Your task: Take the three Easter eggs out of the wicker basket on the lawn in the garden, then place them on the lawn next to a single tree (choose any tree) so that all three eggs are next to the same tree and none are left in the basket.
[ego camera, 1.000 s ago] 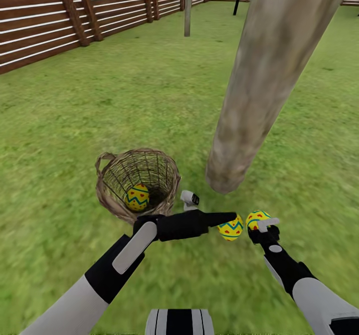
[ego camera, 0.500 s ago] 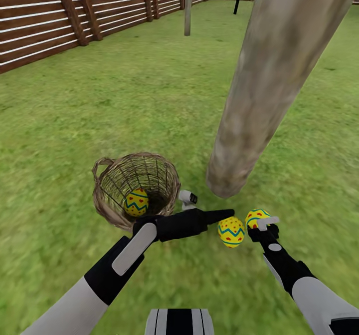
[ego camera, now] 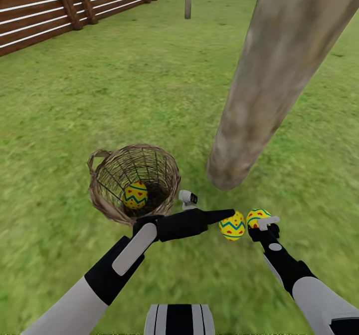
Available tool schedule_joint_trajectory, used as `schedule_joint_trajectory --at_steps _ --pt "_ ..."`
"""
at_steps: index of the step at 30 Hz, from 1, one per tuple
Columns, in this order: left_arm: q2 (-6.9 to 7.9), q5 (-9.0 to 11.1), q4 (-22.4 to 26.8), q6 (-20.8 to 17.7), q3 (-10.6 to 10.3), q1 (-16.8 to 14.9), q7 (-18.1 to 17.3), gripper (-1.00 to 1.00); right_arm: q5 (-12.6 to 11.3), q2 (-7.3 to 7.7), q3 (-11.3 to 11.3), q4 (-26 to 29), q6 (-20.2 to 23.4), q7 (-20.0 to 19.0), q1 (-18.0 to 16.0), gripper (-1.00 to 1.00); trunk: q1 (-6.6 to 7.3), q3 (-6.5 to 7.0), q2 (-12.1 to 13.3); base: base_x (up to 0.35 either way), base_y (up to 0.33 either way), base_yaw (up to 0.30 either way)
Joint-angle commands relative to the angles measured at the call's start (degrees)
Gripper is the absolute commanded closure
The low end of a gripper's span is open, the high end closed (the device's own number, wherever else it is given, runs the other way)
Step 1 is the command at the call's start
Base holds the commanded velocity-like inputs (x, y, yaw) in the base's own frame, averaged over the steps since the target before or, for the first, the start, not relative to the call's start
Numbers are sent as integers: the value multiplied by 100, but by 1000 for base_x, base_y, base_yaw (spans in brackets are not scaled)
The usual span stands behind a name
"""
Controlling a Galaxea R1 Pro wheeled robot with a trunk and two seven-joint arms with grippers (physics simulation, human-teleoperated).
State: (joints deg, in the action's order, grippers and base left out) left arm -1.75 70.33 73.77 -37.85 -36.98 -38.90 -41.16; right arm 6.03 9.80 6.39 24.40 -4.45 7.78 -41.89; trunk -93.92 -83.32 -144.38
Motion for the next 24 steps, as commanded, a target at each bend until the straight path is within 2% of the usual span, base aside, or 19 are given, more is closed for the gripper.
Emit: schedule_joint_trajectory --at_steps 1,20,24 --pt "0 42 -3 -38 -3 -3 2 -100 50 4 30 -5 -2 48 -3 100 -1 -26 -3 0 0 0" --pt "-4 42 -3 -38 -3 -3 2 -100 53 4 33 -5 2 18 -3 100 -50 -447 -28 0 0 0" --pt "-4 42 -3 -38 -3 -3 2 -100 56 4 37 2 2 13 -3 100 -50 -447 -28 0 0 0"
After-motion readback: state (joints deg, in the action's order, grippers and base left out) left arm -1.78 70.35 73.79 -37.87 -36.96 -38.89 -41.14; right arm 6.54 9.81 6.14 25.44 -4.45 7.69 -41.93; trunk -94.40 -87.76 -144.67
